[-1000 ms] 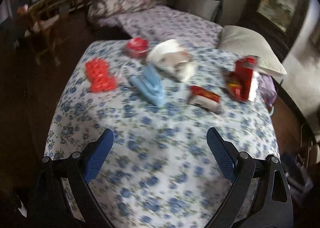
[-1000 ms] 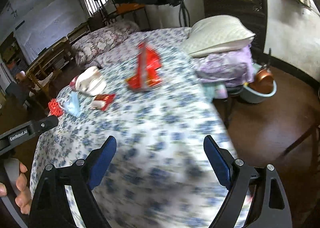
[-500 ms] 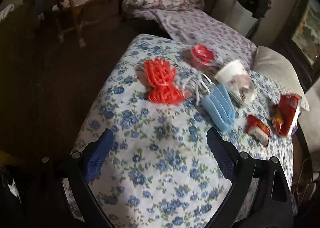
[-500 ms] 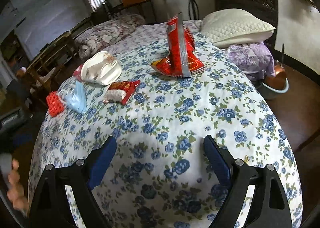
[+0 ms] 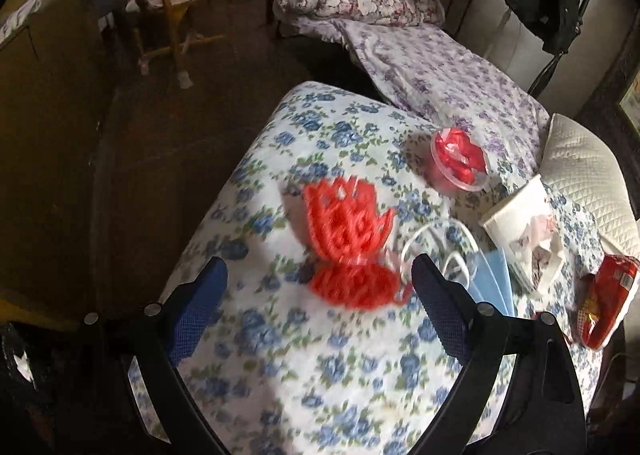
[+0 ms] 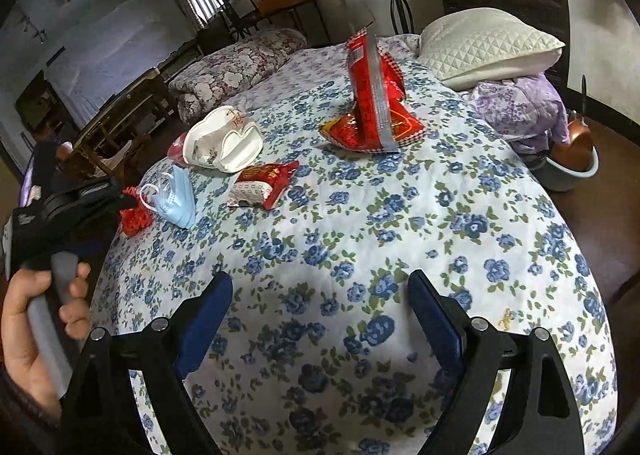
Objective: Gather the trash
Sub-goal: 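Lower the left tool onto the red mesh bundle and close it, then grasp the red snack packet with the right tool while the left tool holds the red mesh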
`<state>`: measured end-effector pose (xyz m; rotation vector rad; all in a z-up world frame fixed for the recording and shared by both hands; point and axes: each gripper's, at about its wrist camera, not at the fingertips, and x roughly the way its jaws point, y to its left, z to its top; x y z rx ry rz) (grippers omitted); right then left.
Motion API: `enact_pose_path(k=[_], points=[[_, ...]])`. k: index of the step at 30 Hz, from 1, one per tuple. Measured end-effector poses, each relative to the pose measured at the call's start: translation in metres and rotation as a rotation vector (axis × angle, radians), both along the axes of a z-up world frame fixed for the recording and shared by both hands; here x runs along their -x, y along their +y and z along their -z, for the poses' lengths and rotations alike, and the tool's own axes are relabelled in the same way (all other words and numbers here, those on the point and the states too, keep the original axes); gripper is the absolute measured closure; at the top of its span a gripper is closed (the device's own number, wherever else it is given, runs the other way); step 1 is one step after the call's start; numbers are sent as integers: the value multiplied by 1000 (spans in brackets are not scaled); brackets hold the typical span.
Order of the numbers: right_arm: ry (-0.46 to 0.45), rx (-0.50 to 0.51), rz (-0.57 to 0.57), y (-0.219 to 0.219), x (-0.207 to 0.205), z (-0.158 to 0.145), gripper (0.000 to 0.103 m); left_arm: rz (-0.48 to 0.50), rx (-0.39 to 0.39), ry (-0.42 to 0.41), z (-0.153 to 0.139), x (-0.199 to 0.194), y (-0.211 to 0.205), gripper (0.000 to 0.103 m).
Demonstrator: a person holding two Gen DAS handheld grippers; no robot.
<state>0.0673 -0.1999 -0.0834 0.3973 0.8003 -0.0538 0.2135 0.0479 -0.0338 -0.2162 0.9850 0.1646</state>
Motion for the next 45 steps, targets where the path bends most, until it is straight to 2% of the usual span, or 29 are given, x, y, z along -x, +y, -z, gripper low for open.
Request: enact_pose_path(k=[2,3,4,7,12,16,18,20,23,26,30,33,36,37,41,45], points=[[3,4,-10,4,-2,-1,15,10,1,6,4,-7,-1,15],[3,3,-15,5,-2,-1,15,20,3,10,8,-10,-2,19],[2,3,-21,6,-3,-2,15,38,10,16,12,-12,-4,36],[-12,16,-35,12,-2,-9,15,68,-37,8,13,-8,-6,67],[-54,75,-59,19,3,-18,15,77,-13,-13,-5,23,3,68],[-62,119,-118,26,-8,-24,15,50,85,-32,-23,53,14,68],[-50,173,-174,34,-21,-27,16,36,119,-43,-25,70,12,68],[-38,211,-210,39,-37,-28,16,90,107,-39,-22,78,-6,68],[8,291,-270,45,-63,-26,24,160,119,-12,-16,73,-23,68],[38,401,-315,49,-84,-25,25,188,111,-22,-18,67,-30,68],[68,433,-385,50,-106,-21,25,207,153,-1,-14,60,-29,67],[100,429,-442,52,-119,-14,33,214,110,-10,-15,60,-32,68],[116,373,-475,52,-124,-14,57,218,107,-9,-15,59,-33,67],[122,349,-479,53,-123,-15,72,218,109,-6,-14,59,-34,68],[100,365,-493,62,-105,-18,73,234,93,-5,-14,60,-41,68],[71,328,-473,57,-75,-24,73,271,81,-13,-17,65,-50,68]])
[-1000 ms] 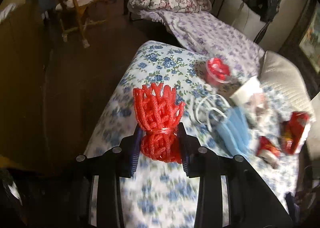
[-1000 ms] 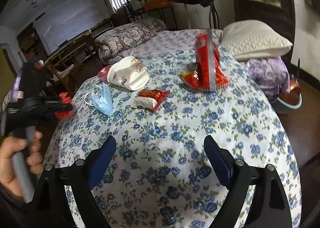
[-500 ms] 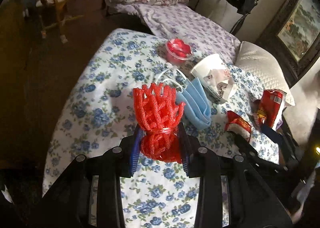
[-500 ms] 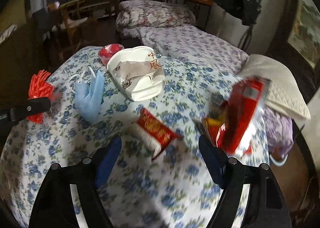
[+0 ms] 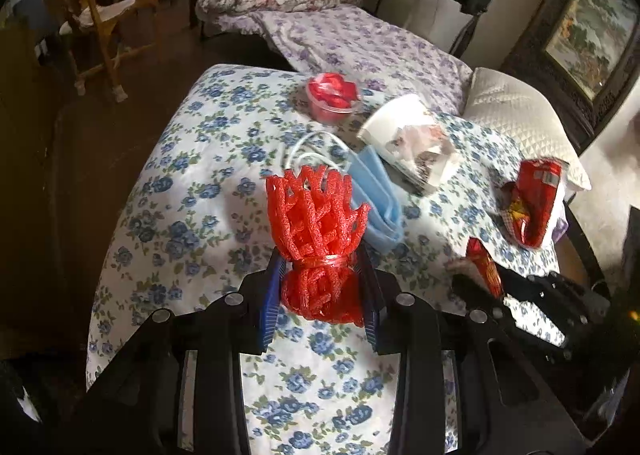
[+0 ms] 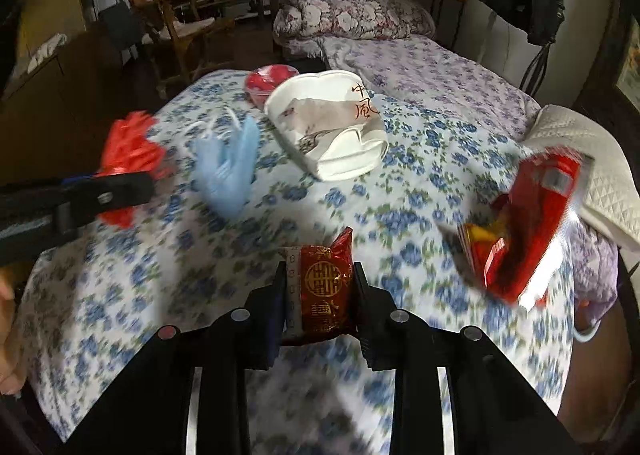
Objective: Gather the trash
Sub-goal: 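Grasp the red snack packet with the right tool while the left tool holds the red mesh, then carry both items over the red basket and open both tools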
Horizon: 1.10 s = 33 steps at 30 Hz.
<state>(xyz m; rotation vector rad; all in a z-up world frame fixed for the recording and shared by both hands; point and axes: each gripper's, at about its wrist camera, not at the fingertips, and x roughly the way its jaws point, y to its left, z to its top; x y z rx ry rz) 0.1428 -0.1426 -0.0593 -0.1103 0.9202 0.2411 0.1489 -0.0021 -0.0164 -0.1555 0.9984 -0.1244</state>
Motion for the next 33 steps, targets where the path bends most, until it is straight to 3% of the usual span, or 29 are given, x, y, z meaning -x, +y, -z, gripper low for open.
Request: enact_pose_path(k=[12,18,29,33], points=[[-45,-134,166,-67,115,-14,73,159,-39,-28,-6,27,-44,68],[-72,-142,263,-107,164,-19,73,254,-87,-33,-3,54,-87,68],[-86,-186,410,-169,239,-4,73,464,-194,-66,-1,120,-174,67],[-82,-213,492,-202,268,9,73,539,-191,-54,-3,135,-206,67]])
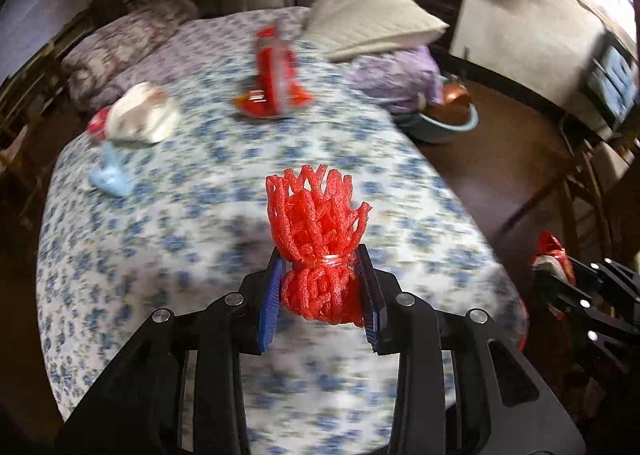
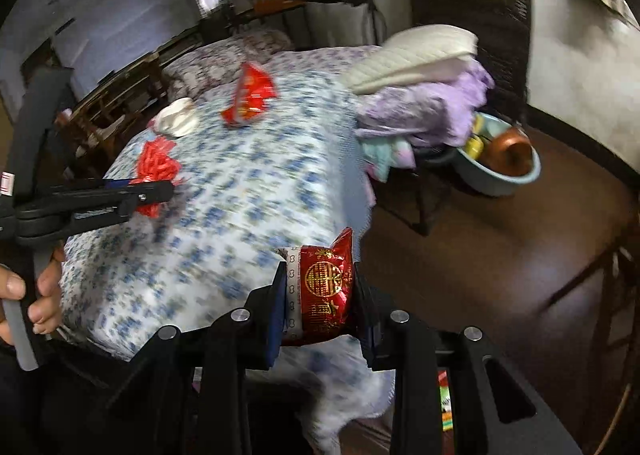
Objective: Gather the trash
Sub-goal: 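Carry both items over the red basket and open both tools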
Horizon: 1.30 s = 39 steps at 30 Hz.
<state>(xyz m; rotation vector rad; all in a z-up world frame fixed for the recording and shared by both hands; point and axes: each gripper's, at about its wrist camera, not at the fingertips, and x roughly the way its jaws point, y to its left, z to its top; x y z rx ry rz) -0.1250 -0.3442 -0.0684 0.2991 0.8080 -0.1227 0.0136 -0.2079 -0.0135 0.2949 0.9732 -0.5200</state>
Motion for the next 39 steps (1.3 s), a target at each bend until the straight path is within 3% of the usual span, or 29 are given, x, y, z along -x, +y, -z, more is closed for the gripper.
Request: enact_pose_path(k=[5,10,14,19,31,33,35,39], points=[[10,-35,89,-34,29,19,73,143,-21,26,0,25,-56,67],[51,-76,200,-72,66,53,73,326,-24,129,9,54,-115,67],[120,-133,284,-104,98,94,73,528,-74,239,35,90,-176,67],[192,-196,351,-129,126,140,73,671,-176,317,76,129,-232,67],[290,-320,423,-149,151,222,72,785,-349,524,179,172,-299,64],[304,-334,431,-150,152,233,72,777,-370,536,192,171,-304,56],[311,-339,447,-152,154,239,70,762,-380,539,201,170,-306,37],[322,-354,471,-158,159,247,69,735,-368,544,205,167,-307,33]])
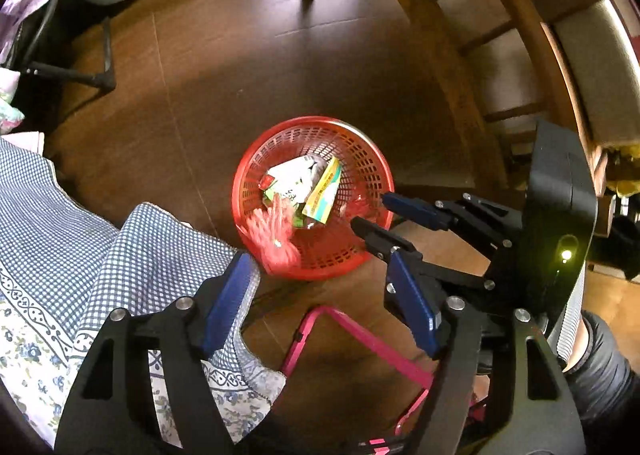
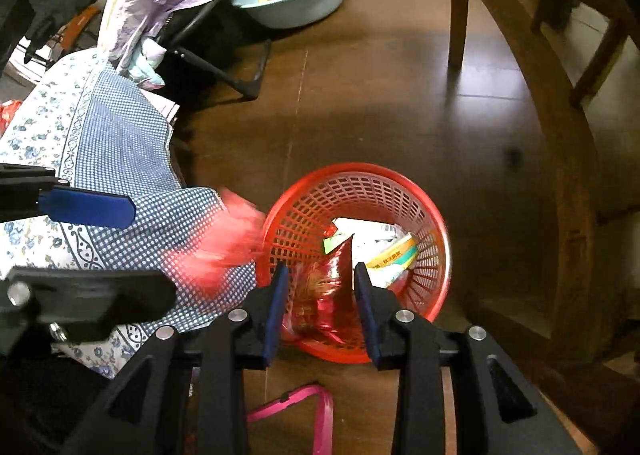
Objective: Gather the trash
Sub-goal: 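Carry both items over the red basket and open both tools, then swing both open tools back toward the bed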
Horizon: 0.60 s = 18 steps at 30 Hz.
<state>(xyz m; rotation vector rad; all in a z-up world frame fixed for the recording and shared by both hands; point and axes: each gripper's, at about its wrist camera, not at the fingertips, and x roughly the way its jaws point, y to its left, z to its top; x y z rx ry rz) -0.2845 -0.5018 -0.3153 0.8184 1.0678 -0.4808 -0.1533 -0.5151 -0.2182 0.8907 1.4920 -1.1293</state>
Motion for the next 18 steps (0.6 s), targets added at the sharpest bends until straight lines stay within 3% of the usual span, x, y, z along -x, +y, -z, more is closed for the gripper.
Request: enact_pose_path(k=[6,11,18], points=[[10,10,20,-3,3,-4,64,-39,19,-2,-5,-2,1,33],[37,33,63,-6,2,-17,36,-80,63,-44,-26,-14,7,33],[-6,114,42,-2,-14,-63,34,-156,164,-106,-75,-35,25,33]])
